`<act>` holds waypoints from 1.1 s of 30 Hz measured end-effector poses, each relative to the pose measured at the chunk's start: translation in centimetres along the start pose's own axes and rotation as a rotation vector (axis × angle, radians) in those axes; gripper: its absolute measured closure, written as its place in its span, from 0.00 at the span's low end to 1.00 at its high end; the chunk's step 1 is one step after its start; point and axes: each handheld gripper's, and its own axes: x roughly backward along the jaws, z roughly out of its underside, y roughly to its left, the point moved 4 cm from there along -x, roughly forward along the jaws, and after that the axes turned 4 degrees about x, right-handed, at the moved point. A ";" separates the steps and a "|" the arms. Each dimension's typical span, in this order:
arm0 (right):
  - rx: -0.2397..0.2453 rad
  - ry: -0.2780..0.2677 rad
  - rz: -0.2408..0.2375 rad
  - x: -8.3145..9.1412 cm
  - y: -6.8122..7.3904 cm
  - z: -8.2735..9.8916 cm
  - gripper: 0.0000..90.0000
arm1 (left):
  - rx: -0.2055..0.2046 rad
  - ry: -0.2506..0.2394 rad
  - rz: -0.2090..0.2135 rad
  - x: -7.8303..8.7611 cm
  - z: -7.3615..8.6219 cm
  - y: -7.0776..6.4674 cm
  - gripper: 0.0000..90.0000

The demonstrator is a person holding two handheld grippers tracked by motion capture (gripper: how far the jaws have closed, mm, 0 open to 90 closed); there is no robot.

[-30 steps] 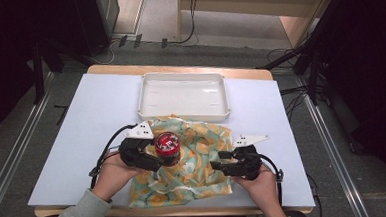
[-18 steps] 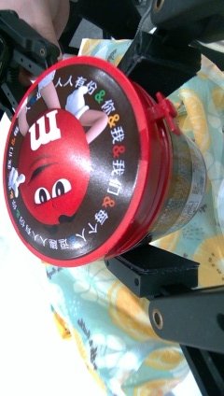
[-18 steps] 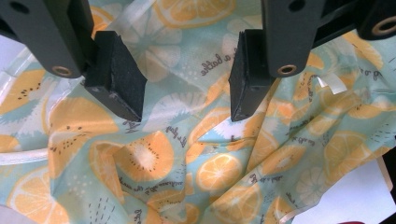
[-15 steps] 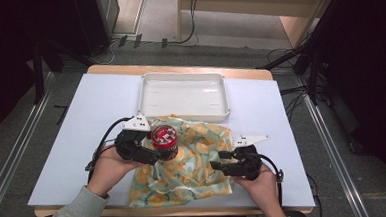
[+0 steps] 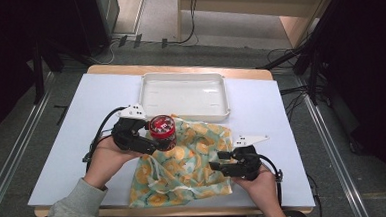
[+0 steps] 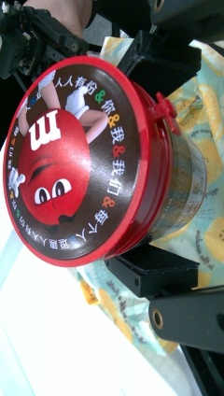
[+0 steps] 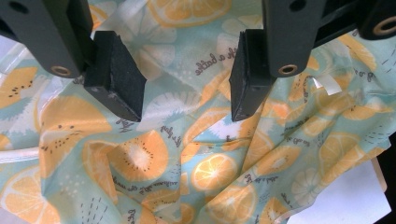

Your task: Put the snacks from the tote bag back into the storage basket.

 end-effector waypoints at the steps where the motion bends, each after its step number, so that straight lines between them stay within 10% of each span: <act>1: -0.002 -0.001 0.000 0.0 0.0 0.0 0.51 | 0.001 0.000 -0.001 0.1 -0.2 0.0 0.29; 33: 0.006 -0.009 -0.006 -0.1 0.3 -0.1 0.50 | 0.014 -0.010 -0.026 0.9 -4.2 3.1 0.29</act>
